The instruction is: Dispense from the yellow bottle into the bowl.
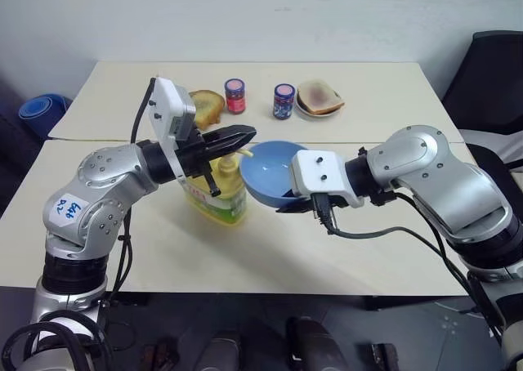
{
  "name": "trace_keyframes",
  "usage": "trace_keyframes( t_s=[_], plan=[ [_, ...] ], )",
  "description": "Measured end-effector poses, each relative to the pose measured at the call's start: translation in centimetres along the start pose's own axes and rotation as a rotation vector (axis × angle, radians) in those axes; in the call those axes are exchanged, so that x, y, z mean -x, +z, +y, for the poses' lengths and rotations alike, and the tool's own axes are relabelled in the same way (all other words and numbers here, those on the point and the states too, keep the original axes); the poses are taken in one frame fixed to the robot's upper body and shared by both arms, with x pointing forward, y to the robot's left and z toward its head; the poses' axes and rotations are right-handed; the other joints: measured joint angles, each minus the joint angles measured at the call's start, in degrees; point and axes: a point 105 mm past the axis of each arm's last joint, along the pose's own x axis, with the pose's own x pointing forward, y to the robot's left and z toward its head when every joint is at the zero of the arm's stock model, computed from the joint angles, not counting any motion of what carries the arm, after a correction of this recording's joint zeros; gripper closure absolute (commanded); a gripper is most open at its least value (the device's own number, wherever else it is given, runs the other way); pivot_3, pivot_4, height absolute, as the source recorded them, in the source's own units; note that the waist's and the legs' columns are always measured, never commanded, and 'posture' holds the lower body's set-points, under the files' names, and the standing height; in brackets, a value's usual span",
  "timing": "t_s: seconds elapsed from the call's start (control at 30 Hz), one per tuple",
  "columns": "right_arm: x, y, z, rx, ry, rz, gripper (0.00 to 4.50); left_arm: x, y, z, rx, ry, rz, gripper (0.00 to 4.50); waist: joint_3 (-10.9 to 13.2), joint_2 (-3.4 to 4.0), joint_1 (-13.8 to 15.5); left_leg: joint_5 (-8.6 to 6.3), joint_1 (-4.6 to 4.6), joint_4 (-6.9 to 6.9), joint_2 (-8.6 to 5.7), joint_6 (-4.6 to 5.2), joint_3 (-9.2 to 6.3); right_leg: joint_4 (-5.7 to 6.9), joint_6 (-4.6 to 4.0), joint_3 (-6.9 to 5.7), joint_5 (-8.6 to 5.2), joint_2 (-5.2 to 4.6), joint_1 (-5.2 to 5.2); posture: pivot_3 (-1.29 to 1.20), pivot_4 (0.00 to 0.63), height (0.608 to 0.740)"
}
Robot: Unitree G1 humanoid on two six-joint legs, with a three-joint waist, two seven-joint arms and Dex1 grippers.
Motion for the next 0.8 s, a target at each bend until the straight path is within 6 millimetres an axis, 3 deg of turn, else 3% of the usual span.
trace_keyframes(
  t_s=[0.67, 0.8],
  plan=[
    [-0.7, 0.5, -0.1, 0.001, 0.009, -0.026, 4.5, 0.4, -1.9, 0.3, 0.096, 0.096, 0.077, 4.48, -0.9, 0.24, -0.2, 0.0, 0.49, -0.22, 0.0, -0.02, 0.0, -0.01, -0.02, 0.13, -0.01, 0.02, 0.36, 0.0, 0.15, 0.74],
    [-0.7, 0.4, -0.2, -0.001, 0.004, -0.03, 4.5, 0.4, -2.2, 0.3, 0.137, 0.106, 0.046, 4.48, -1.0, 0.22, -0.1, -0.01, 1.22, -0.55, 0.02, -0.02, 0.0, -0.32, -0.06, 0.12, -0.04, 0.04, 1.1, 0.0, 0.15, 0.74]
  ],
)
